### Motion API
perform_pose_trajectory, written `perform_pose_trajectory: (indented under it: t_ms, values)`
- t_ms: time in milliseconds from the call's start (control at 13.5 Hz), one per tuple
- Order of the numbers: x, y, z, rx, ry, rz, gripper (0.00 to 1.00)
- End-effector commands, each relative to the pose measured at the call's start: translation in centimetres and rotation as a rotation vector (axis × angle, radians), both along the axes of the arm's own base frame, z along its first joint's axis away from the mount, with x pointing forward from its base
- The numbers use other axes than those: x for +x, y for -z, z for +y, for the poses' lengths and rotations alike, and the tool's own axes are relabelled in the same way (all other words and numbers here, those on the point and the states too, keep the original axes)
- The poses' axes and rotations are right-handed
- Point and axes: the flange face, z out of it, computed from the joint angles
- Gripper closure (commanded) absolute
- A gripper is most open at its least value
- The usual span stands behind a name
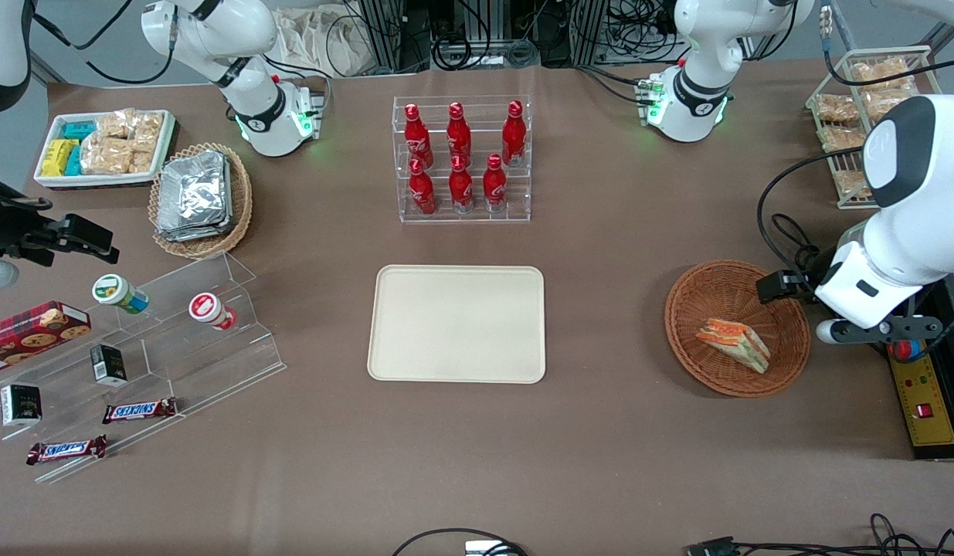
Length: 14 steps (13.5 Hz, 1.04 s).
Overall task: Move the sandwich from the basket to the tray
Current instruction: 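Lower the left gripper over the wrapped sandwich in the wicker basket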
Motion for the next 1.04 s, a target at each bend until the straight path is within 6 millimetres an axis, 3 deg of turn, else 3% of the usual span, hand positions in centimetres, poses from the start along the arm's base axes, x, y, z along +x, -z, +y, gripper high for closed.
perform_pose_trajectory:
  t_ms: [0, 222, 370, 593, 889, 963]
  values:
    - [0.2, -0.2, 0.3, -0.004, -0.024, 0.012, 0.00]
    - [0.9, 0.4, 0.4, -0.007, -0.026, 0.015, 0.00]
    - [0.7, 1.7, 2.1, 0.007, -0.090, 0.041, 0.00]
    - [0.5, 3.9, 3.3, 0.025, -0.358, 0.051, 0.00]
    - [0.2, 9.6, 5.4, 0.032, -0.704, -0.008, 0.00]
    - [0.2, 10.3, 5.3, 0.040, -0.790, -0.003, 0.00]
